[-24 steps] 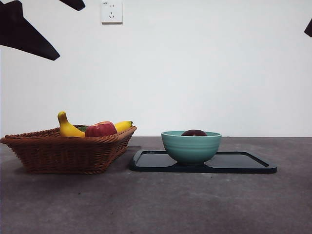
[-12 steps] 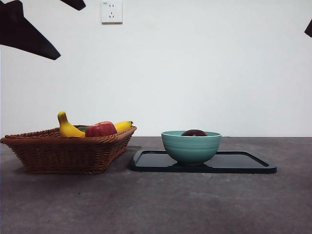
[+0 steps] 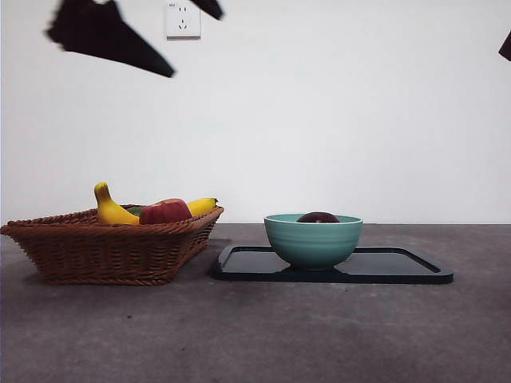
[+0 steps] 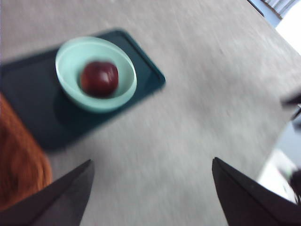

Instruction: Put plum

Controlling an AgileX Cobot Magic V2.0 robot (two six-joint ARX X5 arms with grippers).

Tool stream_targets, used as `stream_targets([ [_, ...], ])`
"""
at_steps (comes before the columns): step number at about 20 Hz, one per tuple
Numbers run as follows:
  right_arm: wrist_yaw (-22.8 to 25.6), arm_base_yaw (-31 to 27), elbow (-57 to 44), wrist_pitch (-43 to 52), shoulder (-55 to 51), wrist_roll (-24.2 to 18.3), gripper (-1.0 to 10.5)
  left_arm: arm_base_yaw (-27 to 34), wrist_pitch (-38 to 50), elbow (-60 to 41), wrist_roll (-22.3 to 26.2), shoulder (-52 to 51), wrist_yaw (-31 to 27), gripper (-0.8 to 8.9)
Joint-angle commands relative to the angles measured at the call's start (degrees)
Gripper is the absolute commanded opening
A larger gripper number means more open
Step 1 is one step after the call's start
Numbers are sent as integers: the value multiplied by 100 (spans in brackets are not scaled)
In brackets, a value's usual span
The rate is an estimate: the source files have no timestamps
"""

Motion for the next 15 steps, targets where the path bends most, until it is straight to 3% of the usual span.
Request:
stream_targets([
  [1, -20, 33, 11, 48, 22, -22, 208, -44, -11, 796, 107, 839, -157, 398],
  [8, -17, 33, 11, 48, 22, -22, 208, -111, -151, 2798, 361, 3082, -450, 398],
  [15, -15, 33, 11, 37, 22, -22, 208, -264, -70, 3703, 667, 4529, -691, 398],
])
